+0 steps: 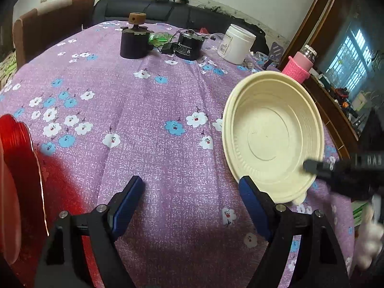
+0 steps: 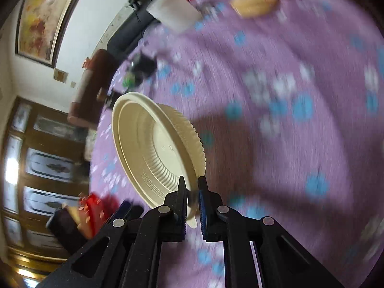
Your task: Organize plates and bowls
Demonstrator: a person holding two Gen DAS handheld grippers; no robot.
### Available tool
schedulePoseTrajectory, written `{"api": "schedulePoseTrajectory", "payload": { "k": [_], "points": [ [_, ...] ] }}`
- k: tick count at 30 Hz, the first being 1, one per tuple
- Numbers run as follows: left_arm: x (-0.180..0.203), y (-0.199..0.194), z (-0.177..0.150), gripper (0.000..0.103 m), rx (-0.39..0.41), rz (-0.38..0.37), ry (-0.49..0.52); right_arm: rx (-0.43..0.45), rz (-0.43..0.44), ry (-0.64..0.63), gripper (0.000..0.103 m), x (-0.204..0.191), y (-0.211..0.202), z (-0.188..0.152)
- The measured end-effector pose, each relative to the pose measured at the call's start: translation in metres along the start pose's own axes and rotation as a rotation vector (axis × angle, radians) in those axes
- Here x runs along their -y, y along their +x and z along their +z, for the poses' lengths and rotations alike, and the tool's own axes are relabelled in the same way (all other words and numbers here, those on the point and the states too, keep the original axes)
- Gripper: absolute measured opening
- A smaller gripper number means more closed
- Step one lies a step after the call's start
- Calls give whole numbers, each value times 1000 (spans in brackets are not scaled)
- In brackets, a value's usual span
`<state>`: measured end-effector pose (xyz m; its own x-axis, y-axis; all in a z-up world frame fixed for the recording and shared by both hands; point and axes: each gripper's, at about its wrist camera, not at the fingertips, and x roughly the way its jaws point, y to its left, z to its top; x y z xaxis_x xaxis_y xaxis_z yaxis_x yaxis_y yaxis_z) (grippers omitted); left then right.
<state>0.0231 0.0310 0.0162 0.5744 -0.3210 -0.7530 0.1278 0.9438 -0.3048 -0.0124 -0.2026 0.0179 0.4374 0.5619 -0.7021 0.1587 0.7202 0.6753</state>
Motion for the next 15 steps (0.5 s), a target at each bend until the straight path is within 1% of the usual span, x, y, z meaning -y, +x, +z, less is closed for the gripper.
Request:
{"api": "schedulePoseTrajectory", "payload": {
  "k": [1, 2, 5, 6, 7, 9, 11, 13, 15],
  "points": [
    [0, -1, -1, 81, 4, -6, -3, 7, 24, 7, 12, 4, 0, -7],
    [0, -1, 0, 81, 8, -8, -4, 30, 22, 2, 12, 6, -1, -10],
    [3, -9, 1, 81, 17, -10, -13, 151, 28, -45, 16, 6, -6, -19],
    [6, -13, 1, 81, 22, -10, -7, 198, 47, -62, 21, 8, -8, -21],
    [11, -17, 3, 81, 29, 1, 11, 224, 47, -79, 24, 10, -10, -21],
    [22, -21, 7, 81, 40, 38, 51, 248, 17, -115, 26, 9, -11, -17],
    [32, -21, 15, 81, 37, 70, 68, 288, -25, -150, 27, 6, -14, -14],
    [39, -14, 31, 81, 13, 89, 45, 303, -33, -148, 27, 8, -17, -14],
    [43, -3, 42, 81, -21, 73, 22, 306, -35, -141, 27, 11, -16, -12]
  ]
}}
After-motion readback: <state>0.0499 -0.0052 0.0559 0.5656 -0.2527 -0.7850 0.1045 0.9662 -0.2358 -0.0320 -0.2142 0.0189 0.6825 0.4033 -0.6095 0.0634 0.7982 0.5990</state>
